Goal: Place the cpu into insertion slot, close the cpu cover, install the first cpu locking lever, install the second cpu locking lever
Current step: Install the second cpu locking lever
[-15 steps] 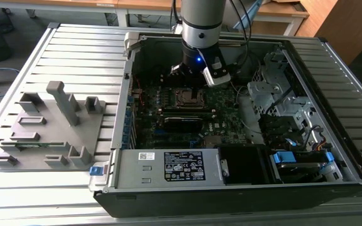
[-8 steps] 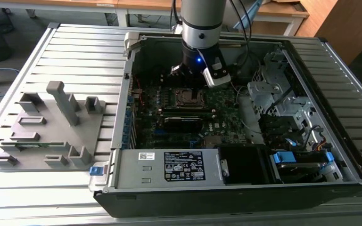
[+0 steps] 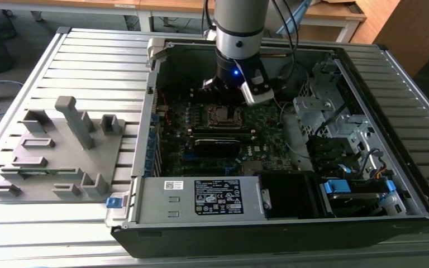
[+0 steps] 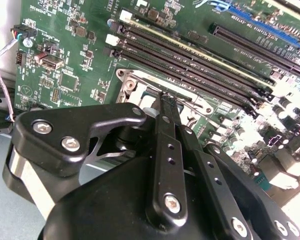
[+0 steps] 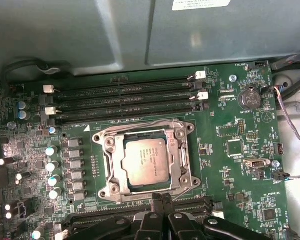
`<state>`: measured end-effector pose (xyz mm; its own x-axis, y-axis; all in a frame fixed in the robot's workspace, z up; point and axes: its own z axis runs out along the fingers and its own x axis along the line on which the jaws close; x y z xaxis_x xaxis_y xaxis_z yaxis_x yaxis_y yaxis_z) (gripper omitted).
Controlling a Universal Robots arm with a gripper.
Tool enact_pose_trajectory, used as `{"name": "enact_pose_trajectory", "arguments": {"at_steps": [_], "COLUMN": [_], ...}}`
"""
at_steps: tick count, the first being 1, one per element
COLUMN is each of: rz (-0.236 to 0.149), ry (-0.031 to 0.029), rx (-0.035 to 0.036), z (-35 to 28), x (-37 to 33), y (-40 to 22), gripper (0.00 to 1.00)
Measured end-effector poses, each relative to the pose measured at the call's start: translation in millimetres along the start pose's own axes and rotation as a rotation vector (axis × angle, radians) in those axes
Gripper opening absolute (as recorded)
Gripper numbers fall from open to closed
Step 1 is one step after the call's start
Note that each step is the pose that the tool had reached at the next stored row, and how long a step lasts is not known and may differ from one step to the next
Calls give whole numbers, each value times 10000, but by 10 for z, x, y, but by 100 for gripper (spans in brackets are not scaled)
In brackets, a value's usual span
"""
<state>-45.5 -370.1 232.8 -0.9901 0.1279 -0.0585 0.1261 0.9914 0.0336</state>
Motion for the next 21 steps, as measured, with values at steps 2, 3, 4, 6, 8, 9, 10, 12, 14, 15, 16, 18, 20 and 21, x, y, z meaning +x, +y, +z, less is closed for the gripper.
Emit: {"name": "enact_pose_trajectory", "arguments": {"at_steps": [2,3,4,6,8,9,10,12,14,15,16,18,20,21], "rz": [0,0,0,2,0,0,-1,0,-1,-1,-1,0,0,0], "ry": [0,-1,0,-1,-1,-1,-1,-1,0,0,0,0,0,0], "rx": [0,1,1,0,0,0,1,0,1,2,1,1,1,1], "z": [0,0,-1,0,3,4,6,8,7,7,7,7,7,7], "x": [-2,-3,-3,-3,5,13,21,35,36,36,36,37,37,37], "y": [-13,-19,-24,-30,-34,-37,-39,-43,-44,-44,-44,-45,-46,-46], "gripper": [11,11,11,11,11,11,11,11,11,11,11,11,11,11]}}
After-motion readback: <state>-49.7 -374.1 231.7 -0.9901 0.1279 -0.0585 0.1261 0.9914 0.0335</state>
